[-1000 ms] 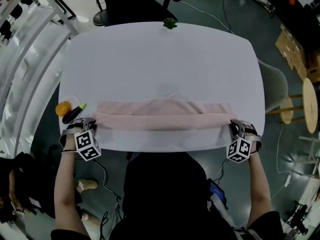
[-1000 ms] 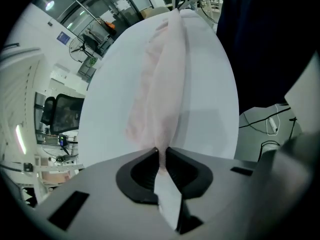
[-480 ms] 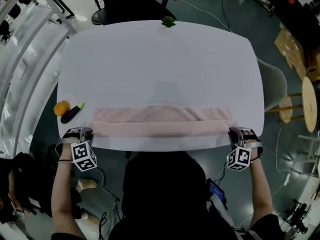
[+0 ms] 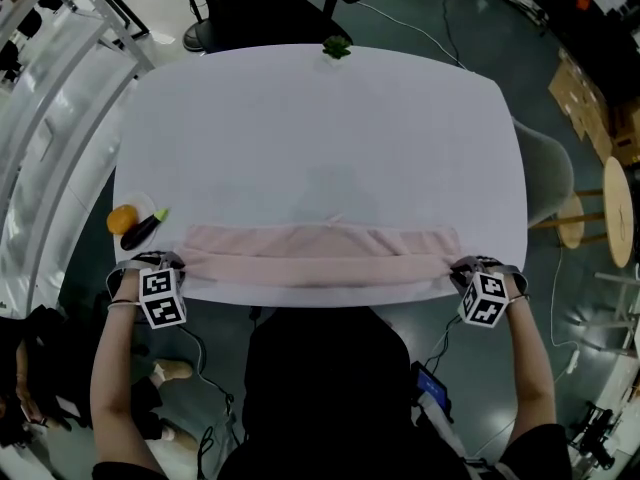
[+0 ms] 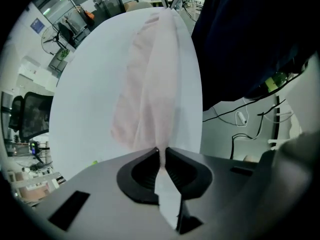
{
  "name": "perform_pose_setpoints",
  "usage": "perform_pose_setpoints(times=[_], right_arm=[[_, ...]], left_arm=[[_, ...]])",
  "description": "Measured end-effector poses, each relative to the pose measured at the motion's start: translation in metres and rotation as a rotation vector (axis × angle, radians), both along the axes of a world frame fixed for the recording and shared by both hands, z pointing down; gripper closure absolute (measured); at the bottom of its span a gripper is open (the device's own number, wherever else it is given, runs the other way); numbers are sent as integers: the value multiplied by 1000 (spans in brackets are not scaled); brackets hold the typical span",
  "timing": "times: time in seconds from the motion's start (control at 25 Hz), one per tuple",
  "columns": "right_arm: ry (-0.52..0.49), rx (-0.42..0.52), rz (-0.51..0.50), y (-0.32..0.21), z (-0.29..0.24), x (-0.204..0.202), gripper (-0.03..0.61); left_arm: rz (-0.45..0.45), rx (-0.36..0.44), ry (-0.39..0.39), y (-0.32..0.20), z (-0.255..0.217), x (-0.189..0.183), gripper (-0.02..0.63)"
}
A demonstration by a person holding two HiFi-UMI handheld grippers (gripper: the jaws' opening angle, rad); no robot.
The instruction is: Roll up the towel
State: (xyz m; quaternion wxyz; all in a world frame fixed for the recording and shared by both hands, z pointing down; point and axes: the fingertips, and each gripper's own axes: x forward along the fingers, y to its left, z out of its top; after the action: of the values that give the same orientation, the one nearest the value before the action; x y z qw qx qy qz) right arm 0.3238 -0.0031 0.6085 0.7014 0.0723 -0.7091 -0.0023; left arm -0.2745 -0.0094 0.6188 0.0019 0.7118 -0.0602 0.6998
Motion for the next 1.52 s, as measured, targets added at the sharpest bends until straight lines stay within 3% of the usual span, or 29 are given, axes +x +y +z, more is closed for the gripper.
perform_pose_setpoints(times=[0.2, 0.36, 0.52, 0.84, 0.96, 1.08, 1.2, 1.32, 1.52], right_arm=[[-27, -145, 49, -35, -8, 2, 545], [-39, -209, 111, -64, -5, 3, 543], [-32, -236, 157, -83, -2, 5, 543], [23, -225, 117, -97, 8, -2, 546], [68, -199, 85, -98, 12, -1, 548], [66, -151, 103, -102, 12, 0, 531], [25, -61, 131, -112, 3, 4, 466], [-28, 56, 164, -127, -19, 11, 397], [-104, 204, 212, -134, -67, 15, 364]], left_arm=[[-14, -48, 6, -31, -10, 1, 566], [-50, -72, -5, -57, -9, 1, 566], [-86, -104, -30, -75, -2, 2, 566], [-119, -107, -49, -99, 13, 4, 565], [-120, -72, -59, -104, 16, 4, 548], [-123, -13, -56, -109, 13, 3, 487], [-124, 37, -47, -112, 3, 2, 476], [-68, 120, -56, -117, -17, -2, 471], [-102, 178, -7, -106, -48, -4, 440]])
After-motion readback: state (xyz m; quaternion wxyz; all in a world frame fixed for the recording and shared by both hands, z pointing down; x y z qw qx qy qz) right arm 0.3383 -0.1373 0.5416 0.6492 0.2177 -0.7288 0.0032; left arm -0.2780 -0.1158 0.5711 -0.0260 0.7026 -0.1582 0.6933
